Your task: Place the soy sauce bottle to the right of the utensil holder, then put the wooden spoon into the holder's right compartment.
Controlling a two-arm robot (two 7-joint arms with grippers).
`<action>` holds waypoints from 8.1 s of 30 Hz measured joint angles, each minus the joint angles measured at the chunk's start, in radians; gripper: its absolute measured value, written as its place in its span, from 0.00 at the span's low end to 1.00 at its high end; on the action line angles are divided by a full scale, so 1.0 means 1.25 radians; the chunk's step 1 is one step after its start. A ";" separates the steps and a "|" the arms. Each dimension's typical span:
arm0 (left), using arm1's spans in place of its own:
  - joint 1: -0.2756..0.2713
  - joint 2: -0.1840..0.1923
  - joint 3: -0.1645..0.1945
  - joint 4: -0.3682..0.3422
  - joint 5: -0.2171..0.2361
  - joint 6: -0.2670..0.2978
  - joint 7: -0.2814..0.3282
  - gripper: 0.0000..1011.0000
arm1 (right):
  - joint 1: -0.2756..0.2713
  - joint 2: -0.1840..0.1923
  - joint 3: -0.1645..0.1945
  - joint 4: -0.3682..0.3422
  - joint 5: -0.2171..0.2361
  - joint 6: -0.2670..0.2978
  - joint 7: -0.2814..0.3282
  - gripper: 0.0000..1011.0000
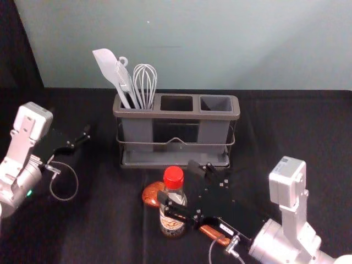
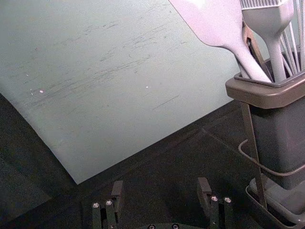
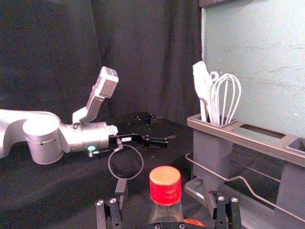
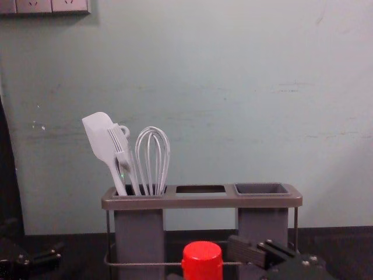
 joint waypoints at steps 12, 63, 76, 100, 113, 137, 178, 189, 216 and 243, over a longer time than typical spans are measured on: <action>0.000 0.000 0.000 0.000 0.000 0.000 0.000 0.99 | 0.024 -0.041 0.004 0.032 0.002 0.016 0.036 0.99; 0.000 0.000 0.000 0.000 0.000 0.000 0.000 0.99 | -0.072 -0.025 0.149 -0.082 0.012 -0.012 0.025 0.38; 0.000 0.000 0.000 0.000 0.000 0.000 0.000 0.99 | -0.124 -0.022 0.248 -0.078 0.032 -0.036 0.000 0.38; 0.000 0.000 0.000 0.000 0.000 0.000 0.000 0.99 | -0.058 -0.037 0.298 -0.006 -0.034 0.003 -0.018 0.38; 0.000 0.000 0.000 0.000 0.000 0.000 0.000 0.99 | 0.052 -0.054 0.270 0.109 -0.050 0.012 -0.001 0.38; 0.000 0.000 0.000 0.000 0.000 0.000 0.000 0.99 | 0.200 -0.118 0.245 0.299 0.001 -0.009 0.028 0.38; 0.000 0.000 0.000 0.000 0.000 0.000 0.000 0.99 | 0.238 -0.151 0.232 0.359 0.018 -0.016 -0.002 0.73; 0.000 0.000 0.000 0.000 0.000 0.000 0.000 0.99 | 0.153 -0.125 0.258 0.183 -0.036 0.015 -0.062 0.99; 0.000 0.000 0.000 0.000 0.000 0.000 0.000 0.99 | 0.069 -0.156 0.093 0.145 -0.102 0.090 0.001 0.99; 0.000 0.000 0.000 0.000 0.000 0.000 0.000 0.99 | 0.099 -0.155 0.059 0.183 -0.085 0.140 0.026 0.99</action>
